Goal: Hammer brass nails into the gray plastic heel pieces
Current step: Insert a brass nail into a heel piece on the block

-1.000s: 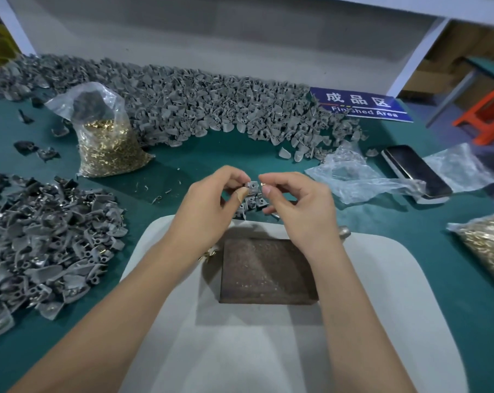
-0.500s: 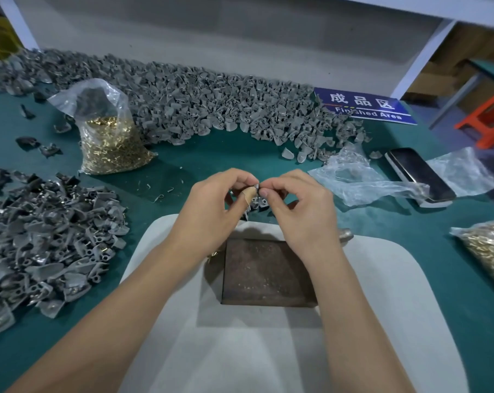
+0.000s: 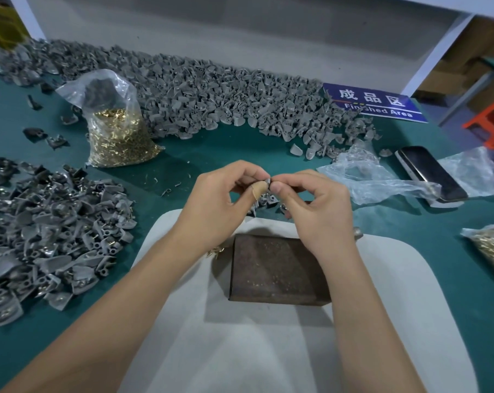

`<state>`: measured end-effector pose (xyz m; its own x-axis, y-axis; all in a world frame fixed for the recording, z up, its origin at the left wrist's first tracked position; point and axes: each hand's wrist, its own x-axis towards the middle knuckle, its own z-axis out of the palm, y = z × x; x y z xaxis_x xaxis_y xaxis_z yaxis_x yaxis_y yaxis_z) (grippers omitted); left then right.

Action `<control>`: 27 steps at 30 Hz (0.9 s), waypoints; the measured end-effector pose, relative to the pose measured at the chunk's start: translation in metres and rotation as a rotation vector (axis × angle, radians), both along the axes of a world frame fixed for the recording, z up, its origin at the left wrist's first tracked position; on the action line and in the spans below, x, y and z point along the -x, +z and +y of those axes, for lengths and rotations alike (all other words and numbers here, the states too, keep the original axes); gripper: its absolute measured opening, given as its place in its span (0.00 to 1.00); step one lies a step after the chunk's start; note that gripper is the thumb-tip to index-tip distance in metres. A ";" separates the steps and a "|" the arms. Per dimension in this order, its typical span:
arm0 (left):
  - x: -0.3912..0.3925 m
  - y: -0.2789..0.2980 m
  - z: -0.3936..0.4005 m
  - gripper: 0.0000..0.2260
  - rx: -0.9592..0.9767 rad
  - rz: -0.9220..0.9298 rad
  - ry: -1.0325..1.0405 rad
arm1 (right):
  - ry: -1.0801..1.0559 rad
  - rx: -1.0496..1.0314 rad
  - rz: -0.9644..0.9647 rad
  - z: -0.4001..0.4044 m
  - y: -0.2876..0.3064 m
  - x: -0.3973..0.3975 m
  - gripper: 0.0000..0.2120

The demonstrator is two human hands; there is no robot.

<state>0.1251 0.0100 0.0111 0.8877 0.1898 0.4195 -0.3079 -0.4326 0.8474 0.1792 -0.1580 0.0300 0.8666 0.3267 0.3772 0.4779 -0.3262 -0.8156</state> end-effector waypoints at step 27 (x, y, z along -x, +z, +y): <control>0.001 0.003 0.000 0.04 -0.019 -0.031 -0.010 | 0.006 0.102 -0.202 0.001 0.001 0.004 0.05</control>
<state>0.1239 0.0104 0.0137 0.8761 0.1728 0.4501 -0.3381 -0.4453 0.8291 0.1756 -0.1571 0.0306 0.7746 0.3768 0.5079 0.6306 -0.3989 -0.6657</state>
